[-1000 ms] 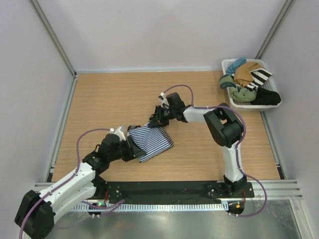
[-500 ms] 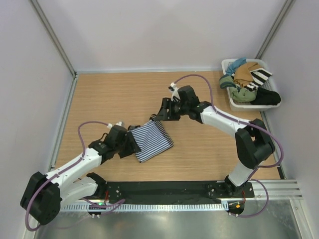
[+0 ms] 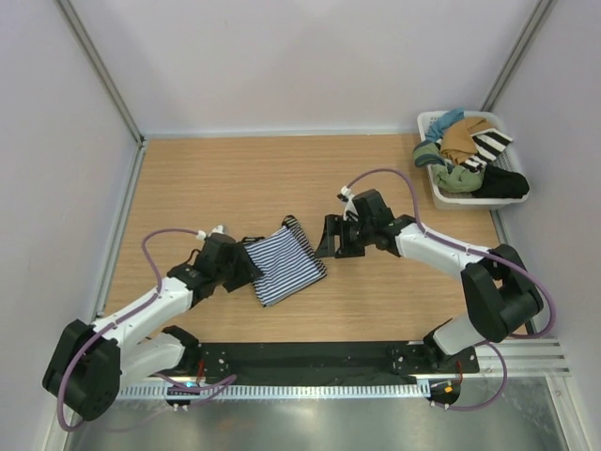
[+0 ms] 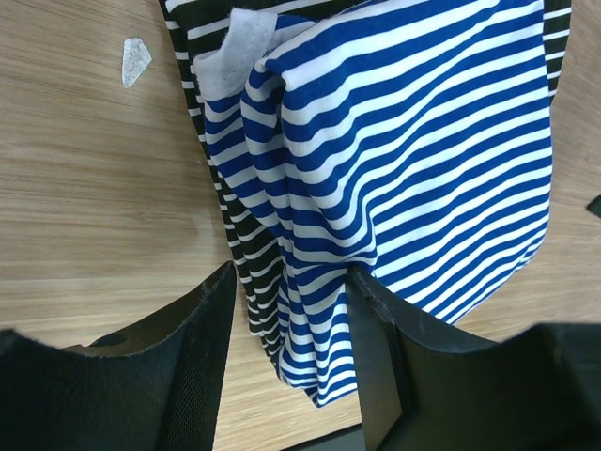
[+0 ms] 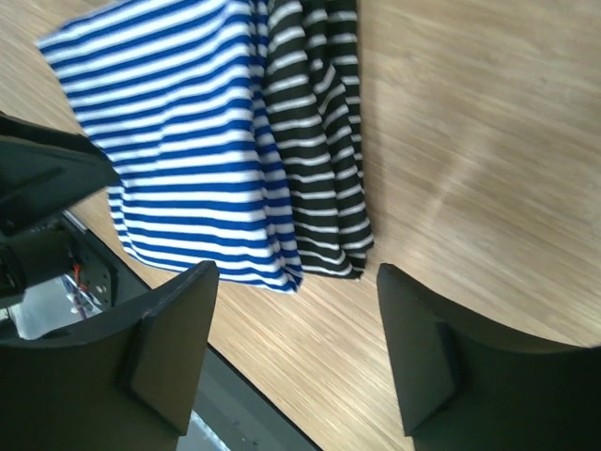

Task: Fold and stack the tank tops
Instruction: Neatly place the folded tank top to the corner

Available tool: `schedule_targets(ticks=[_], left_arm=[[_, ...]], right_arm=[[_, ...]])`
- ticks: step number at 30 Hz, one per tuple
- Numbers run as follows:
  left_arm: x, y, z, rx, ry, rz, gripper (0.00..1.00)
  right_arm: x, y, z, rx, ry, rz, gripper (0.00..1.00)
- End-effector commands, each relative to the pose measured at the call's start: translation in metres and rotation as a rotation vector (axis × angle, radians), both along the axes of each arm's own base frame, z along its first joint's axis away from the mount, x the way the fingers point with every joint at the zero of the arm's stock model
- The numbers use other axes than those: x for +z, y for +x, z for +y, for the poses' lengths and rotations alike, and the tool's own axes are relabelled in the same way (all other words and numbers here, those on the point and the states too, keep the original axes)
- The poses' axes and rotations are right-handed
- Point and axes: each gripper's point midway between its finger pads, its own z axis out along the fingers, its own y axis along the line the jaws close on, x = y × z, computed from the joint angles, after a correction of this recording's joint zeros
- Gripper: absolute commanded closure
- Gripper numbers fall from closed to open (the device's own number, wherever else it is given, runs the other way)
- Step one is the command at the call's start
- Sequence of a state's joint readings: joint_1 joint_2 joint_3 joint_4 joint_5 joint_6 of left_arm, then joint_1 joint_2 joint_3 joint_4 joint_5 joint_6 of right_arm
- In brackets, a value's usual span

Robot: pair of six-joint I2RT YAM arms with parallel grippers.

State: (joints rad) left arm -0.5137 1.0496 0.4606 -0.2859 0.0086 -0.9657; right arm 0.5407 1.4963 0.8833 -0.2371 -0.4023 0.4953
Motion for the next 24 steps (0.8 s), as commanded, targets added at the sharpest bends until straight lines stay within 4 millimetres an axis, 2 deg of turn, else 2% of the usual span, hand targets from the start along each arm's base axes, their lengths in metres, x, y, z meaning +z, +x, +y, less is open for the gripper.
schedule_targets(ticks=[1, 2, 5, 6, 7, 8, 9, 11, 12, 14, 15, 16, 21, 23, 24], left_arm=[[0.02, 0.013, -0.002, 0.024, -0.035, -0.074, 0.48], [0.026, 0.014, -0.001, 0.025, -0.03, -0.086, 0.48], [0.04, 0.006, 0.008, 0.021, 0.003, -0.085, 0.45], [0.045, 0.005, 0.009, 0.02, 0.007, -0.091, 0.45], [0.049, 0.004, 0.012, 0.014, 0.02, -0.097, 0.44], [0.062, 0.005, 0.013, 0.015, 0.016, -0.126, 0.44], [0.062, 0.001, 0.019, 0.02, 0.041, -0.112, 0.43], [0.071, -0.001, 0.023, 0.013, 0.065, -0.122, 0.42], [0.074, 0.0, 0.025, 0.017, 0.076, -0.129, 0.41], [0.082, 0.003, 0.028, 0.017, 0.095, -0.146, 0.4], [0.083, 0.002, 0.03, 0.018, 0.108, -0.146, 0.4], [0.087, 0.005, 0.034, 0.029, 0.126, -0.162, 0.39], [0.099, 0.006, 0.045, 0.043, 0.171, -0.203, 0.37], [0.104, 0.006, 0.049, 0.049, 0.185, -0.215, 0.37], [0.106, 0.005, 0.05, 0.046, 0.191, -0.221, 0.37]], right_arm=[[-0.01, -0.008, -0.005, 0.023, -0.023, -0.002, 0.24], [-0.011, -0.012, -0.002, 0.038, -0.002, 0.013, 0.19], [-0.013, -0.02, 0.002, 0.037, 0.044, 0.037, 0.17], [-0.02, -0.027, -0.001, 0.029, 0.042, 0.058, 0.17], [-0.015, -0.026, 0.0, 0.019, 0.064, 0.042, 0.17], [-0.013, -0.028, 0.001, -0.022, 0.091, 0.067, 0.16], [-0.021, -0.037, -0.002, -0.04, 0.101, 0.1, 0.14], [-0.006, -0.038, 0.01, -0.073, 0.192, 0.063, 0.12], [-0.014, -0.043, 0.008, -0.149, 0.202, 0.108, 0.11], [-0.007, -0.041, 0.013, -0.221, 0.23, 0.077, 0.11], [-0.014, -0.051, 0.017, -0.266, 0.245, 0.126, 0.11], [-0.012, -0.043, 0.019, -0.323, 0.267, 0.09, 0.11], [-0.022, -0.043, 0.027, -0.495, 0.338, 0.109, 0.11], [-0.023, -0.037, 0.029, -0.575, 0.347, 0.09, 0.11], [-0.031, -0.035, 0.031, -0.591, 0.334, 0.099, 0.11]])
